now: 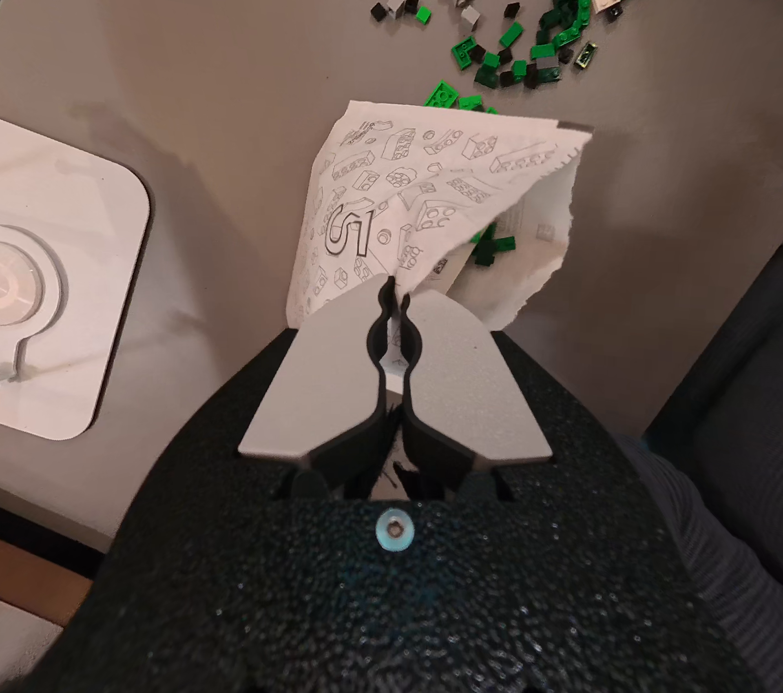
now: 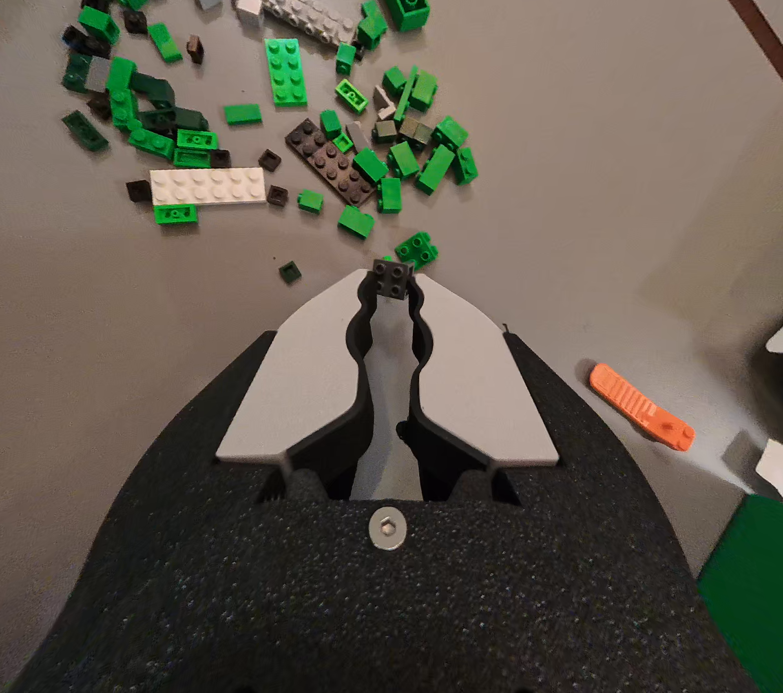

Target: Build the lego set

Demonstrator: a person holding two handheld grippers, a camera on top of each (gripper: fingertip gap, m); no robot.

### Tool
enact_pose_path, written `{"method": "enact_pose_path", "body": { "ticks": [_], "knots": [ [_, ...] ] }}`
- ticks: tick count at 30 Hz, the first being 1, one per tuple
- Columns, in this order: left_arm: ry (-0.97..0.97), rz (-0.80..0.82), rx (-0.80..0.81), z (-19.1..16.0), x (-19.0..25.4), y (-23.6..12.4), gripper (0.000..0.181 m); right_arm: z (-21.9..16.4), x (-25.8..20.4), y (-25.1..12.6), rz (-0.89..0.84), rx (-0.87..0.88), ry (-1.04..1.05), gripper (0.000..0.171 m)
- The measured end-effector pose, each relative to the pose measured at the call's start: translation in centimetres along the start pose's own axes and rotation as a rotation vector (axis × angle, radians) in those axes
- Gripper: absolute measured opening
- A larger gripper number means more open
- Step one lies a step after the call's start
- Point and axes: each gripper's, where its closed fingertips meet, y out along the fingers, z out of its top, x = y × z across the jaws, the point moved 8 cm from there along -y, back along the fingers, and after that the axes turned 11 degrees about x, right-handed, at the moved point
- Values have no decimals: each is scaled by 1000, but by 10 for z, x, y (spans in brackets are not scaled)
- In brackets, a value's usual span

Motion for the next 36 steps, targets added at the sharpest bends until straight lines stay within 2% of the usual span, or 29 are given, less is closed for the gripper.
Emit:
{"method": "enact_pose_path", "body": {
  "ticks": [10,14,22,32,36],
  "knots": [
    [-74,45,-68,-8,-8,4,0,-8,4,-4,-69,-13,-23,13],
    [-52,59,-72,-3,-5,4,0,-14,3,-3,-96,-126,-44,13],
    [-25,67,-80,2,1,6,0,-22,2,-1,-100,-233,-14,13],
    [24,63,-88,9,9,8,0,-27,10,-7,-149,-203,66,14],
    [30,55,-92,9,10,10,0,-23,14,-13,-201,-133,83,24]
  ]
}}
